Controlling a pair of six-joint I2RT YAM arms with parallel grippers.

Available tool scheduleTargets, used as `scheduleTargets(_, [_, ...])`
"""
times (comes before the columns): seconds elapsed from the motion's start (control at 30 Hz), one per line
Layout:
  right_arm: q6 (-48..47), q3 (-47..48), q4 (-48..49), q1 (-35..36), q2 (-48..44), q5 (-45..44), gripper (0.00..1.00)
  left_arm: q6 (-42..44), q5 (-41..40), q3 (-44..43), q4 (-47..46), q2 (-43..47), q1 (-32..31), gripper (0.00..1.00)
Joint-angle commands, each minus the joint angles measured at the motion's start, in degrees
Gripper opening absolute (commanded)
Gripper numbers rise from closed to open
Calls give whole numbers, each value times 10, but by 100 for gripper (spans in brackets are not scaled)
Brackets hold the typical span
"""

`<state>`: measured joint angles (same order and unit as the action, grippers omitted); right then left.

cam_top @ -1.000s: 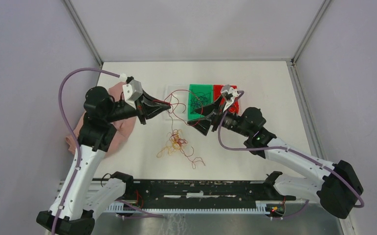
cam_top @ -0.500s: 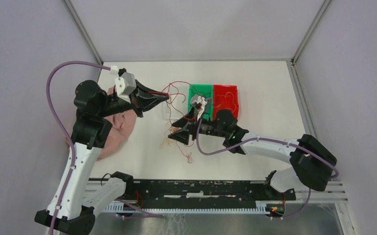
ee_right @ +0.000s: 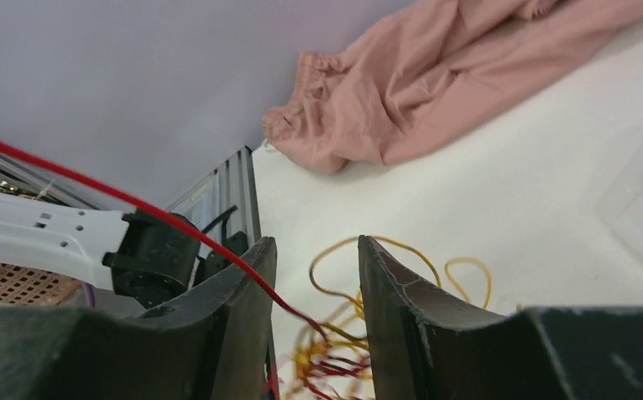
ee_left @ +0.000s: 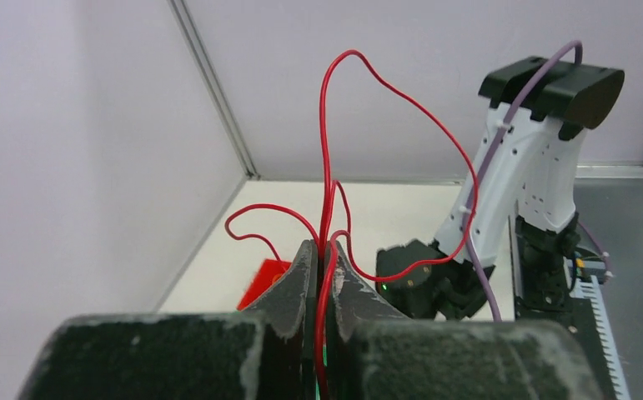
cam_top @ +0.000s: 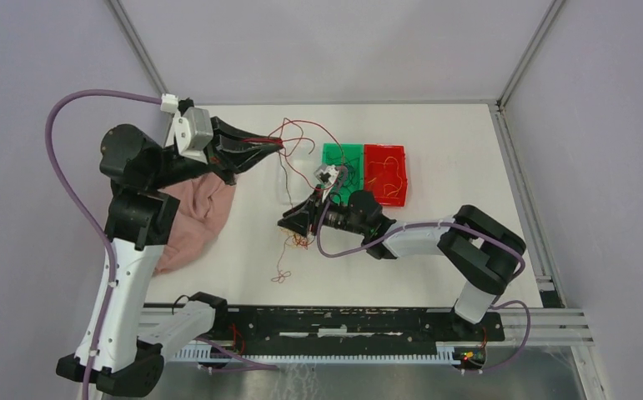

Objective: Untangle the cables
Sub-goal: Untie the cable.

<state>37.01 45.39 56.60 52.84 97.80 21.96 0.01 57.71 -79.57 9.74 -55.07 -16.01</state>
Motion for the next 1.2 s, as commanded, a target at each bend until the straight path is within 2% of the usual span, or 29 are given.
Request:
scheduleTargets(0.0, [32,-27,53,5,24,-21,47,-12,-2,-75,-53,-15,-2,3])
scheduleTargets(0.27, [27,-59,46,19,44,-48,47,26,-36,-189,-81,-55,-1,3])
scheduleTargets(0.37, [10,-68,17,21,32,-62,48,43,-45,-227,-81,-68,-2,3])
scheduleTargets(0.6, [-30,-97,-43,22,-28,-119,59,67,-65,-280,-79,-90,-2,3])
scheduleTargets(0.7, [-50,-88,-107,21,-97,-151,65,74,-66,-265,-63,-87,-2,3])
scheduleTargets(0.93, [-110,-19,-252,11,-203,-219,67,80,-83,-166,-44,-57,-1,3])
scheduleTargets(1.17, [-85,4,-276,-59,-227,-228,63,83,-135,-11,-50,-38,-2,3])
